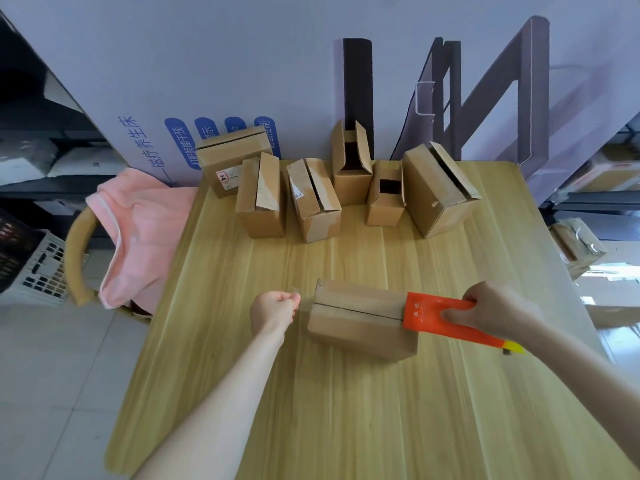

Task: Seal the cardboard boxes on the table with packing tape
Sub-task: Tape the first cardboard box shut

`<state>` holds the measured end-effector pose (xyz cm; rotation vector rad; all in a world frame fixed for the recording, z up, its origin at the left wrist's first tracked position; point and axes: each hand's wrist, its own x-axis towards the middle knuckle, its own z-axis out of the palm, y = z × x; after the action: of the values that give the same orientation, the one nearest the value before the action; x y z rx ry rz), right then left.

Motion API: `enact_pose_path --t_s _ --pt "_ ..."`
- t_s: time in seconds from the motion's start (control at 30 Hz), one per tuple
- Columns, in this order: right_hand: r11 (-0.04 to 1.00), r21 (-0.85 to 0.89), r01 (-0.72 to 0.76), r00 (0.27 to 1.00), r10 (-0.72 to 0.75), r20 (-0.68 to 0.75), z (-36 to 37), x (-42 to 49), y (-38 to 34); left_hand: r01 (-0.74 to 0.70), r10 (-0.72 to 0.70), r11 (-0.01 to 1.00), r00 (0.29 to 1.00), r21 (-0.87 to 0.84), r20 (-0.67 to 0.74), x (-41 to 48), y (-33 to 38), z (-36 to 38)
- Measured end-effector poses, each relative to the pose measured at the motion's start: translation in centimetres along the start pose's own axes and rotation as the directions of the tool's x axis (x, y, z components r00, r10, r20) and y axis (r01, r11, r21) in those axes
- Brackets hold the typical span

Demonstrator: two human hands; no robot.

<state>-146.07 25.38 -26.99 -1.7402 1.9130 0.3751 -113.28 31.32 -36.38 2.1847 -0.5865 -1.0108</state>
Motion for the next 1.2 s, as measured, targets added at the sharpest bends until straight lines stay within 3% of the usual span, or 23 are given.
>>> enact_pose_path --t_s 0.6,0.87,1.03,1.1,1.2 --pt "0.99 -0.139 -0.007 0.998 -0.002 -0.064 0.7 2.5 -0.9 0.063 -0.064 0.997 0.998 0.054 0.021 -0.1 -0.8 3.0" --pt "0.99 -0.141 -0.008 0.998 -0.001 -0.064 0.7 2.7 -1.0 -0.107 0.087 0.904 0.994 0.415 0.067 0.2 0.2 2.8" --pt "0.992 -0.128 -0.008 0.998 0.001 -0.055 0.6 2.6 -0.9 -0.115 0.086 0.83 0.993 0.545 0.079 0.6 0.9 2.3" --pt "0.992 -0.124 -0.007 0.998 0.0 -0.056 0.7 2.5 -0.9 -0.13 0.136 0.858 0.99 0.497 0.023 0.5 0.7 2.1" --pt "0.992 -0.123 -0.01 0.998 0.002 -0.068 0.8 2.4 -0.8 -0.2 0.22 0.943 0.974 0.267 -0.048 -0.7 0.0 2.6"
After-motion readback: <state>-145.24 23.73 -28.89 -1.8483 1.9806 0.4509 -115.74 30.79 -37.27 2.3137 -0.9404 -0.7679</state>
